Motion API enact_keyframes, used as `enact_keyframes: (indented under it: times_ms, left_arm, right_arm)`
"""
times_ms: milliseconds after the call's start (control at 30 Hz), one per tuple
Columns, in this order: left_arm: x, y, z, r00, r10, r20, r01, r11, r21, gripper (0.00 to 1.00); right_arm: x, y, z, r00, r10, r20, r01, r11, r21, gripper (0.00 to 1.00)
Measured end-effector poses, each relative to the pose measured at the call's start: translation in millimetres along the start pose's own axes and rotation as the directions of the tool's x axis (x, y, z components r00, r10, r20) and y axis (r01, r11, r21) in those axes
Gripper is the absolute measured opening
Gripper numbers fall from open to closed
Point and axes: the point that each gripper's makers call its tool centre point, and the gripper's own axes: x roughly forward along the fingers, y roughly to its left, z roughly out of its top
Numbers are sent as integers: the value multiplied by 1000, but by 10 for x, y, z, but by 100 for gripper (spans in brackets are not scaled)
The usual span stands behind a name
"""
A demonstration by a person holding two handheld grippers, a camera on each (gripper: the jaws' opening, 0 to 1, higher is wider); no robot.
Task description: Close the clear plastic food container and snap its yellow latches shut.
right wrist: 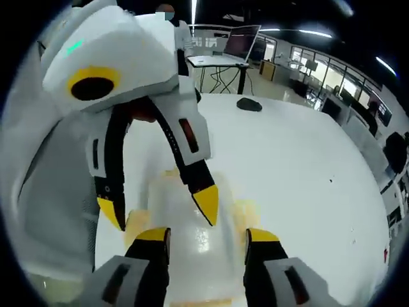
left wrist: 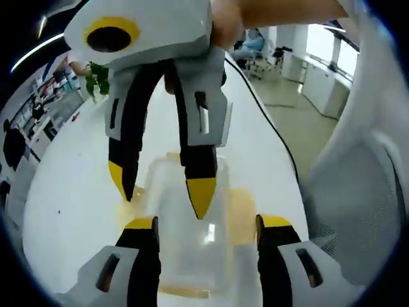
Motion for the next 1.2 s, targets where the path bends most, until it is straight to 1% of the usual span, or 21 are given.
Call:
enact_keyframes:
  times_ms: [33,100,200,267,300,333,367,433,500,533,567,700,733,767,833,867,900,933,1000,1100,1200]
  left_arm:
    - [3,1,-4,1000,1,-4,-1,1000,2,60]
    - [9,9,-14,1000,7,-10,-7,1000,11,60]
    - [27,25,-39,1000,20,-20,-20,1000,22,60]
    - [53,25,-84,999,27,-40,-25,999,39,59]
    - [56,38,-74,999,41,-35,-39,997,59,59]
    - [58,45,-72,998,45,-35,-42,997,58,59]
    - [65,48,-70,998,47,-33,-45,997,61,59]
    - [81,61,-81,997,72,-36,-68,993,98,59]
    - [93,42,-80,996,76,-40,-72,992,104,60]
    - [89,5,-33,999,45,-14,-44,998,53,60]
    - [83,-16,7,1000,24,9,-24,999,25,59]
    - [-3,86,96,998,56,30,-57,997,55,59]
    - [0,108,87,998,64,25,-65,996,62,59]
    - [9,147,41,997,76,2,-76,994,76,58]
    - [49,164,-37,996,87,-25,-85,993,84,58]
    - [88,149,-113,995,88,-55,-83,993,86,57]
    - [86,205,-161,987,144,-75,-132,981,145,57]
    - [106,168,-120,989,133,-61,-122,979,164,58]
    - [111,111,-70,993,116,-33,-112,987,117,56]
    - [104,89,3,995,101,-17,-98,986,132,51]
    - [119,70,18,996,89,-12,-86,988,128,49]
  right_arm:
    - [12,2,1,1000,5,-3,-5,1000,-2,45]
    - [30,1,-30,999,15,-31,-16,1000,-18,45]
    - [35,-1,-32,999,27,-34,-28,1000,-13,46]
    - [50,-17,-88,998,23,-62,-25,999,-30,46]
    - [43,5,-72,998,40,-51,-40,999,2,44]
    - [42,36,-69,997,55,-47,-54,998,16,43]
    - [37,9,-70,998,39,-46,-39,999,-1,43]
    - [44,9,-78,998,43,-47,-41,999,32,43]
    - [41,15,-75,998,42,-43,-41,999,27,43]
    - [41,17,-74,998,41,-43,-40,999,30,43]
    - [41,16,-74,998,41,-41,-40,999,29,43]
    - [43,9,-77,998,41,-45,-40,999,31,43]
    - [43,9,-76,998,41,-46,-40,999,32,43]
    - [42,9,-75,998,40,-51,-39,999,35,43]
    - [47,11,-77,998,39,-57,-37,999,36,43]
    - [46,13,-78,998,38,-58,-36,999,37,43]
    - [44,12,-87,997,37,-63,-35,999,39,43]
    - [42,7,-88,997,38,-62,-35,999,39,43]
    - [42,14,-90,997,38,-66,-36,999,40,43]
    - [41,27,-90,997,45,-69,-43,999,31,43]
    - [36,30,-91,996,49,-72,-47,998,28,44]
